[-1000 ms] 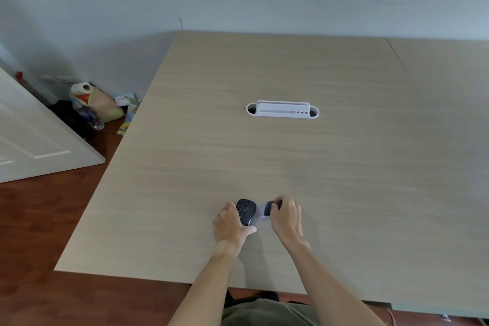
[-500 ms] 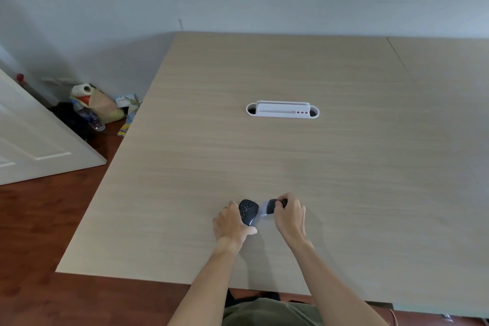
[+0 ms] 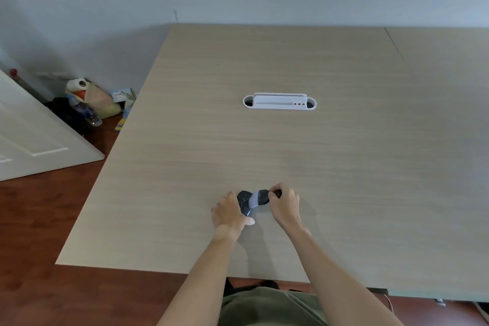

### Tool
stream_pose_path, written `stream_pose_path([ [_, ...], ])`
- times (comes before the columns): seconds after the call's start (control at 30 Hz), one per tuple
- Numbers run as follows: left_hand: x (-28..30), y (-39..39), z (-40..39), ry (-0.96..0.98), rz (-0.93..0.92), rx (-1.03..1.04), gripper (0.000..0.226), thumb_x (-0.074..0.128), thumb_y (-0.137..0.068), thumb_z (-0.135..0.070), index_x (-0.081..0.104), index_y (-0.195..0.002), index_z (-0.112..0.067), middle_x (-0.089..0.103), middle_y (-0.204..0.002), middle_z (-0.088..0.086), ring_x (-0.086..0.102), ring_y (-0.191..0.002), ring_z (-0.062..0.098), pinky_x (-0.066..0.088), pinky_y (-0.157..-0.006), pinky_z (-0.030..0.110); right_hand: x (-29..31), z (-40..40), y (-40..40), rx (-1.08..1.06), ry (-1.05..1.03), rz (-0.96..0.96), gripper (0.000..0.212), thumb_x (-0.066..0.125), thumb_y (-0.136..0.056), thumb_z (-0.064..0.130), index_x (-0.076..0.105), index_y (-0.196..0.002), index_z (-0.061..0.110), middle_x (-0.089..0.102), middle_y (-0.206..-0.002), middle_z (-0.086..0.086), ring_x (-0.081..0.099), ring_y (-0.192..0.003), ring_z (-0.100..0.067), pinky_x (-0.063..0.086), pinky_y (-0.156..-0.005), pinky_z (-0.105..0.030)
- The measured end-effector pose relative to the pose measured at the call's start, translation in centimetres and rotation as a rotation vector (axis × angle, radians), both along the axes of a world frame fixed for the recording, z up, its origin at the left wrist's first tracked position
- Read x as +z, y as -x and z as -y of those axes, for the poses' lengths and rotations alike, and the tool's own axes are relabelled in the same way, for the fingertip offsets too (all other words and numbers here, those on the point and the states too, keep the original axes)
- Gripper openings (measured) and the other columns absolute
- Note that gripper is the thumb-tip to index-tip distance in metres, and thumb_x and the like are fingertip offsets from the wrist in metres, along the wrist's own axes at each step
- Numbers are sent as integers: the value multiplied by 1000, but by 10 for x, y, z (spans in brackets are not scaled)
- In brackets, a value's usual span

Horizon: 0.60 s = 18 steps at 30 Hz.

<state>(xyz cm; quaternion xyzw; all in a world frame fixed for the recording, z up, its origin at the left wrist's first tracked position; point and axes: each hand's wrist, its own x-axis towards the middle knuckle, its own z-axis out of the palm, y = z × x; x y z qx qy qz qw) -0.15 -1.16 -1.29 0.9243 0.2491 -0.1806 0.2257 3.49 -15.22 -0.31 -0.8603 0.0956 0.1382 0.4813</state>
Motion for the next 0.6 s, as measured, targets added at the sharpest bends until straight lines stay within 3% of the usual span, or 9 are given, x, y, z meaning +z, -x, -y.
stream_pose_path([
  [0.1, 1, 1, -1, 16, 6, -1, 70, 88, -49, -42, 51, -102, -15, 67, -99, 1, 65, -90, 23, 52, -78, 35, -3, -3, 5, 88, -25, -45, 16, 50, -84, 3, 65, -88, 7, 64, -84, 0, 56, -83, -19, 40, -61, -19],
  [0.3, 3, 0, -4, 35, 10, -51, 72, 89, -50, -38, 52, -107, -15, 65, -103, 0, 64, -94, 24, 49, -77, 33, 5, 2, 0, -34, 78, -13, 18, 47, -85, 4, 64, -90, 7, 65, -88, -4, 55, -83, -23, 43, -68, -32],
  [0.47, 5, 0, -6, 53, 1, -87, 70, 90, -52, -28, 54, -112, -19, 65, -108, -2, 62, -100, 22, 47, -78, 31, 13, -4, -4, 64, -162, -138, 10, 59, -84, 10, 67, -80, 16, 64, -76, 0, 56, -69, -18, 44, -64, -27],
  [0.6, 7, 1, -8, 44, 17, -116, 65, 88, -51, -26, 57, -108, -23, 66, -103, -3, 63, -94, 22, 49, -75, 31, 5, 2, 1, 10, 84, -79, 16, 50, -83, 3, 65, -86, 9, 65, -84, -1, 57, -80, -22, 44, -65, -30],
])
